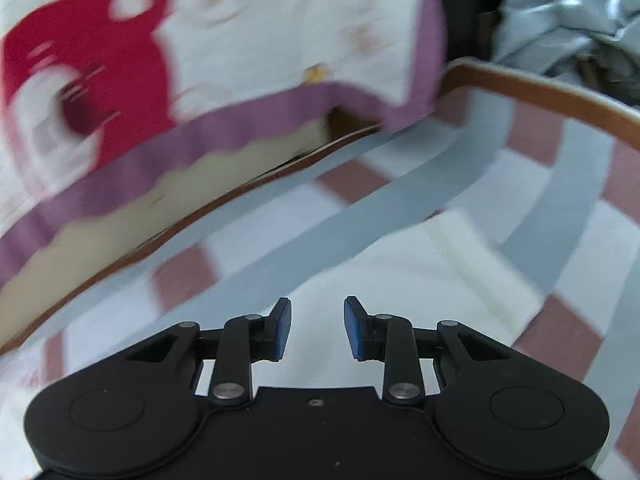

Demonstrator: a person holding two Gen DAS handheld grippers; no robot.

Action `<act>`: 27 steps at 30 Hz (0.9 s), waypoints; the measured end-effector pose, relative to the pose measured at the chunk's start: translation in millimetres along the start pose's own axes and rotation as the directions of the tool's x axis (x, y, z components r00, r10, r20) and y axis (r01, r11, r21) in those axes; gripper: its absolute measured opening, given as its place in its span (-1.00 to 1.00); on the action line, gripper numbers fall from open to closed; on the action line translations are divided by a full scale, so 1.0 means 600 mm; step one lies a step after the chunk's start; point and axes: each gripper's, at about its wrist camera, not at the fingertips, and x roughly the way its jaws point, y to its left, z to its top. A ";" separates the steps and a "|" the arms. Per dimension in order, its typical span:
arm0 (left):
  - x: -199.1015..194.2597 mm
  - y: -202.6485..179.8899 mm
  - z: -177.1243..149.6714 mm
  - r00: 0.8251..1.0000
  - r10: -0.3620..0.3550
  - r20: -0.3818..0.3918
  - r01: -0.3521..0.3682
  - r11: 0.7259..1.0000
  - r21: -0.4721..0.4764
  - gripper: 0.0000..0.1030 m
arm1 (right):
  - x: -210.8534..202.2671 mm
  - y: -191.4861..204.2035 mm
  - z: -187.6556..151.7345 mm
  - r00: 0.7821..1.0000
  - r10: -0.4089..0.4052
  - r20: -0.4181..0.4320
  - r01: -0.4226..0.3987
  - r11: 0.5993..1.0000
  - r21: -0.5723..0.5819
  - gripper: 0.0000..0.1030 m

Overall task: Fold clothes
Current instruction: 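Open both grippers and lay the cream garment flat on the mat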

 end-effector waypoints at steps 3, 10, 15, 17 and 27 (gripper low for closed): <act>-0.030 -0.001 -0.027 0.999 0.021 -0.024 -0.022 1.000 -0.005 -0.08 | -0.023 0.039 -0.028 0.991 0.125 -0.050 -0.125 0.992 0.004 -0.33; -0.150 -0.041 -0.100 0.997 0.034 -0.067 -0.033 0.999 0.018 -0.05 | -0.120 0.129 -0.154 0.863 0.427 -0.271 -0.446 0.895 -0.009 -0.32; -0.267 -0.081 -0.186 0.998 0.056 -0.035 -0.053 0.996 0.067 -0.05 | -0.221 0.171 -0.228 0.731 0.476 -0.490 -0.627 0.751 -0.206 -0.25; -0.297 -0.094 -0.208 0.997 0.051 -0.050 -0.046 0.994 0.098 -0.07 | -0.271 0.168 -0.245 0.716 0.429 -0.551 -0.657 0.681 -0.324 -0.17; -0.366 -0.186 -0.260 0.972 -0.105 -0.209 0.163 0.946 0.281 -0.10 | -0.421 0.006 -0.296 0.677 0.297 -0.673 -0.690 0.573 -0.442 -0.09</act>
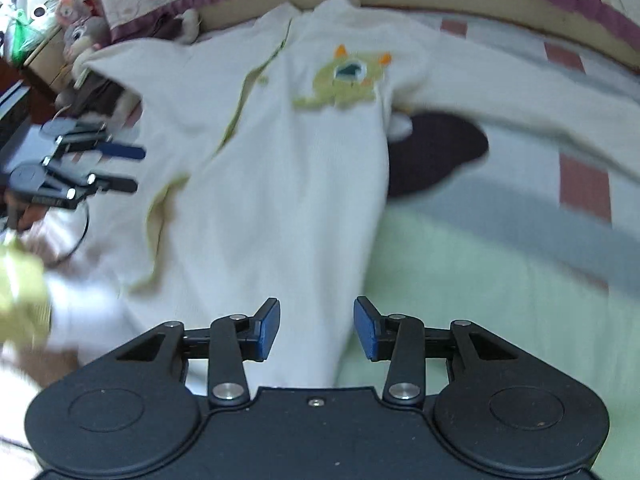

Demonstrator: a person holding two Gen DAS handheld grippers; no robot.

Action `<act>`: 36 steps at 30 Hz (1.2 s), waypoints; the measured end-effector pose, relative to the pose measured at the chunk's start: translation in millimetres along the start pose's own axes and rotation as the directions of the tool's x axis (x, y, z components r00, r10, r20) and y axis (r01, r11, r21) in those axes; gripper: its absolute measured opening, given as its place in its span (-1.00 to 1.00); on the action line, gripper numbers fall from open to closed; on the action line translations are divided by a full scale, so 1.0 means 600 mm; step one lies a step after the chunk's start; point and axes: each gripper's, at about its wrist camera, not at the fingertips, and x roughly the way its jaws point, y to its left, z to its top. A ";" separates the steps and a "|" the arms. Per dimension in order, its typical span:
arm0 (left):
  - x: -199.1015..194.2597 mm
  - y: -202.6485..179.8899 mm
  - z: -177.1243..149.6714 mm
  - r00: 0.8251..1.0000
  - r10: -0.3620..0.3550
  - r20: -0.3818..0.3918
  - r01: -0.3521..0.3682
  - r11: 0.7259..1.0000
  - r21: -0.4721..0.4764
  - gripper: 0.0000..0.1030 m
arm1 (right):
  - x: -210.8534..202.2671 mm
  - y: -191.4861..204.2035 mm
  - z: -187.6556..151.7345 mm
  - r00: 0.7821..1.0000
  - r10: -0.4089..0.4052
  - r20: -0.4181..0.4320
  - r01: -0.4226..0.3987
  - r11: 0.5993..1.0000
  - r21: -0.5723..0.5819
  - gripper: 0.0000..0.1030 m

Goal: Fold clothes

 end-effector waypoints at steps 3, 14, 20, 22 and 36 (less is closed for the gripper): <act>0.018 -0.036 0.003 0.999 -0.038 -0.033 0.040 0.997 0.066 -0.10 | -0.005 -0.004 -0.059 1.000 -0.002 -0.012 0.003 1.000 0.013 -0.03; 0.124 -0.157 0.096 0.939 -0.242 -0.245 0.307 0.912 0.273 -0.04 | 0.003 0.012 -0.126 0.956 0.128 0.265 -0.157 0.983 0.093 -0.87; 0.168 -0.226 0.099 0.945 -0.152 -0.290 0.252 0.903 0.349 -0.02 | -0.001 -0.019 -0.098 0.925 0.080 0.371 -0.194 0.940 0.280 -0.87; 0.179 -0.252 0.090 0.962 -0.051 -0.270 0.168 0.886 0.431 0.18 | 0.002 -0.034 -0.085 0.916 0.063 0.396 -0.214 0.912 0.350 -0.87; 0.162 -0.204 0.098 0.965 0.201 -0.171 -0.139 0.938 0.317 -0.14 | 0.002 -0.015 -0.081 0.917 -0.011 0.399 -0.096 0.964 0.247 -0.07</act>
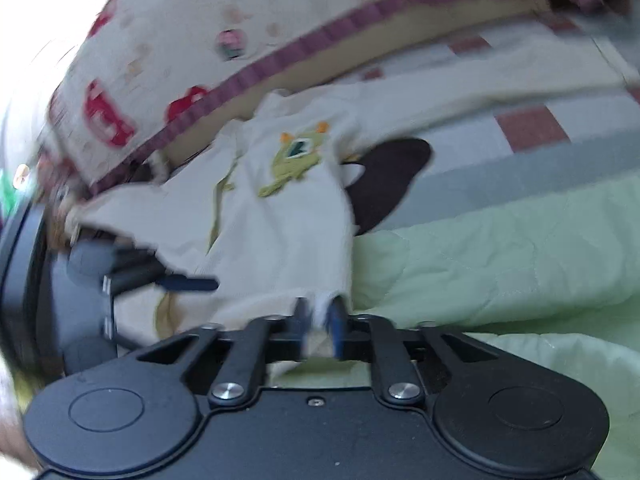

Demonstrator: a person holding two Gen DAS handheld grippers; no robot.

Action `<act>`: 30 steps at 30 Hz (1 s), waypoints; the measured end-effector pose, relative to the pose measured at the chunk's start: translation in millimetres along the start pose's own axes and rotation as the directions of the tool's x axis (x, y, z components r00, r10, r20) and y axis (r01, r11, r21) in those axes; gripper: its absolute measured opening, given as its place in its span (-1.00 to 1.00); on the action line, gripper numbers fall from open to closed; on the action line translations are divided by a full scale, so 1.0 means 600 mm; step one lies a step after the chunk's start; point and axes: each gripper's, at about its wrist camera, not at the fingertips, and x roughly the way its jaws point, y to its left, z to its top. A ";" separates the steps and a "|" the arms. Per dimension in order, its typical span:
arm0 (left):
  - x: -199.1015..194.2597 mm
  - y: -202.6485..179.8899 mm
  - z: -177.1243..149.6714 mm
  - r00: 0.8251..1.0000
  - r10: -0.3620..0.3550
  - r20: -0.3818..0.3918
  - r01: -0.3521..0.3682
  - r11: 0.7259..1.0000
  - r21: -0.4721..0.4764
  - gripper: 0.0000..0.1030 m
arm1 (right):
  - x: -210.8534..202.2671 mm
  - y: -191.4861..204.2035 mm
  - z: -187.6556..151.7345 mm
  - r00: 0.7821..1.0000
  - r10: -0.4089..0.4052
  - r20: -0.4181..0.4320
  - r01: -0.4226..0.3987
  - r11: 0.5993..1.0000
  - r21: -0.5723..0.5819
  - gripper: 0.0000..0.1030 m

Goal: Fold clothes

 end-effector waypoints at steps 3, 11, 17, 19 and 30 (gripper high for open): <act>-0.004 0.011 0.001 1.000 0.004 0.012 -0.004 0.999 -0.035 -0.15 | -0.004 0.025 -0.025 1.000 -0.030 0.000 0.029 0.994 -0.101 0.11; -0.013 0.027 0.003 0.994 -0.068 0.090 0.079 0.989 -0.121 -0.27 | 0.007 0.043 -0.028 0.998 0.016 0.056 -0.009 0.994 -0.113 -0.78; -0.015 0.034 0.005 0.990 -0.046 0.131 0.065 0.988 -0.143 -0.29 | 0.009 0.039 -0.006 0.998 -0.013 0.055 0.017 0.997 -0.069 -0.80; -0.020 0.038 0.008 0.985 -0.078 0.152 0.101 0.983 -0.154 -0.70 | -0.002 0.035 -0.003 0.996 0.041 0.074 -0.038 0.999 -0.039 -0.49; -0.061 0.029 0.016 0.945 -0.144 0.293 0.172 0.983 -0.069 -0.96 | 0.039 0.031 0.003 0.998 0.005 0.060 -0.002 0.998 -0.058 -0.94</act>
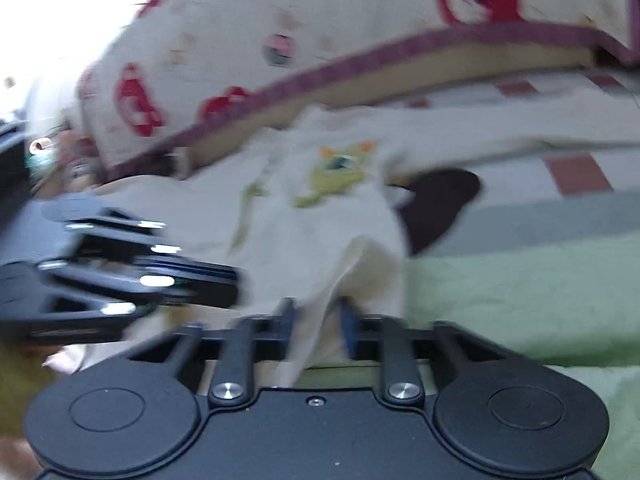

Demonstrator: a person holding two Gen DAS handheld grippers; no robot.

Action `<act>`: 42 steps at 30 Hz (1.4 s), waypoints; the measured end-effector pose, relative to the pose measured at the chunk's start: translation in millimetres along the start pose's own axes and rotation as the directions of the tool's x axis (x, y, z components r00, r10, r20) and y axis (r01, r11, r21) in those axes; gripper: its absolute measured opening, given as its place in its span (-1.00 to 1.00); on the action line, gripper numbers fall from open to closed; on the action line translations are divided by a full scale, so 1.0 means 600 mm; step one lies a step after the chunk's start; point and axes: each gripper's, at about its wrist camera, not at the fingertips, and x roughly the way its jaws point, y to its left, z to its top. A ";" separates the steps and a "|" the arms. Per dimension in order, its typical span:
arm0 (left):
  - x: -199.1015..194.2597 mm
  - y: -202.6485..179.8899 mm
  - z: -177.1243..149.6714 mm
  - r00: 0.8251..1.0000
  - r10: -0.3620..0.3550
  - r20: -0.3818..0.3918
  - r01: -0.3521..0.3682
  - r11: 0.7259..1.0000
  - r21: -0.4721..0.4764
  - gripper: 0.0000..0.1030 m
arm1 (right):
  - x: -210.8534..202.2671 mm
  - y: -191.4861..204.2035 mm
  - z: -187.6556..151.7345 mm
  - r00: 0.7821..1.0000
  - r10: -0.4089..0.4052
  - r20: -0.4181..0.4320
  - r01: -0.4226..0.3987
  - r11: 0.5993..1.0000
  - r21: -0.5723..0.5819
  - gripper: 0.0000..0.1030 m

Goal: Fold clothes

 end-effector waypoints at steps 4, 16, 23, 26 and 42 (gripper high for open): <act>-0.007 0.009 0.006 0.999 -0.037 -0.029 0.037 0.999 -0.003 -0.89 | -0.046 0.007 -0.005 0.999 -0.038 -0.034 0.036 0.998 -0.060 -0.94; 0.102 -0.043 0.004 0.979 -0.045 -0.201 0.088 0.973 0.211 -0.59 | -0.088 0.010 -0.029 0.985 -0.075 -0.154 0.074 0.997 -0.016 -0.94; 0.031 -0.053 0.000 0.967 -0.100 -0.234 0.160 0.954 0.254 -0.94 | -0.097 0.023 -0.053 0.973 -0.114 -0.200 0.098 0.991 -0.089 -0.90; 0.014 -0.071 0.010 0.969 -0.071 -0.236 0.144 0.942 0.305 -0.94 | -0.085 0.050 -0.052 0.981 -0.136 -0.137 0.099 0.964 -0.247 -0.57; 0.085 -0.101 0.007 0.983 -0.119 -0.141 0.164 0.913 0.373 0.00 | -0.082 0.033 -0.069 0.991 -0.126 0.054 0.137 0.915 -0.379 -0.92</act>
